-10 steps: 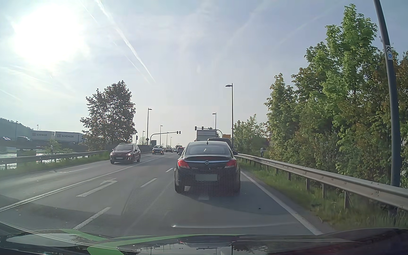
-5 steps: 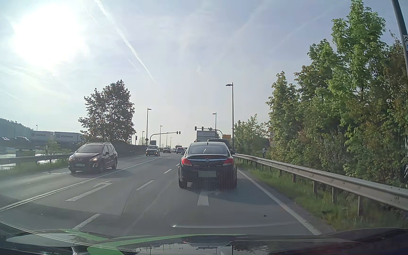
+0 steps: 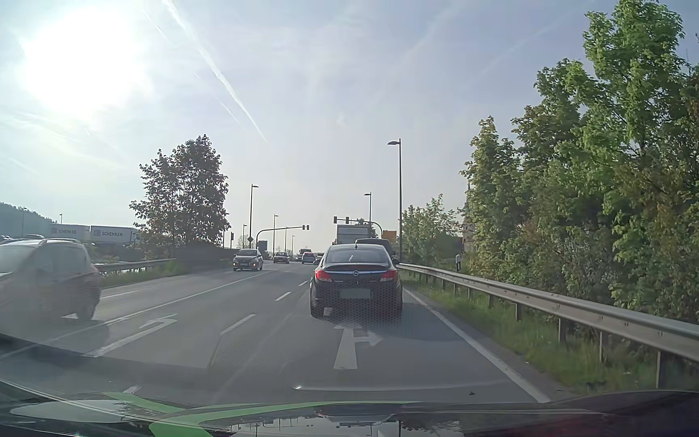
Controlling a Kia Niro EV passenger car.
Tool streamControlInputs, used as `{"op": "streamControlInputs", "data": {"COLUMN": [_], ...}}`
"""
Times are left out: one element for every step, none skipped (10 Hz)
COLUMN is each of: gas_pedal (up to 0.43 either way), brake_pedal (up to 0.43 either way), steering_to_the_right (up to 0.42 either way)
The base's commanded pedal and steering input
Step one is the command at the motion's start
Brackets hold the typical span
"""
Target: Follow the waypoints while adhering to traffic rules and regulations
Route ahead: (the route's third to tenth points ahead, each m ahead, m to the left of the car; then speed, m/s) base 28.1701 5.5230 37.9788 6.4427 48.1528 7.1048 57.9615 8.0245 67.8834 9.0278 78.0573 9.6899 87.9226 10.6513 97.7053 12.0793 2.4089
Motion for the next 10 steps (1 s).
{"op": "streamControlInputs", "data": {"gas_pedal": [0.319, 0.319, 0.319, 0.319, 0.319, 0.299, 0.26, 0.26, 0.26, 0.248], "brake_pedal": [0.0, 0.0, 0.0, 0.0, 0.0, 0.0, 0.0, 0.0, 0.0, 0.0], "steering_to_the_right": [-0.003, -0.003, -0.003, -0.003, -0.003, -0.003, -0.003, -0.003, -0.004, -0.005]}}
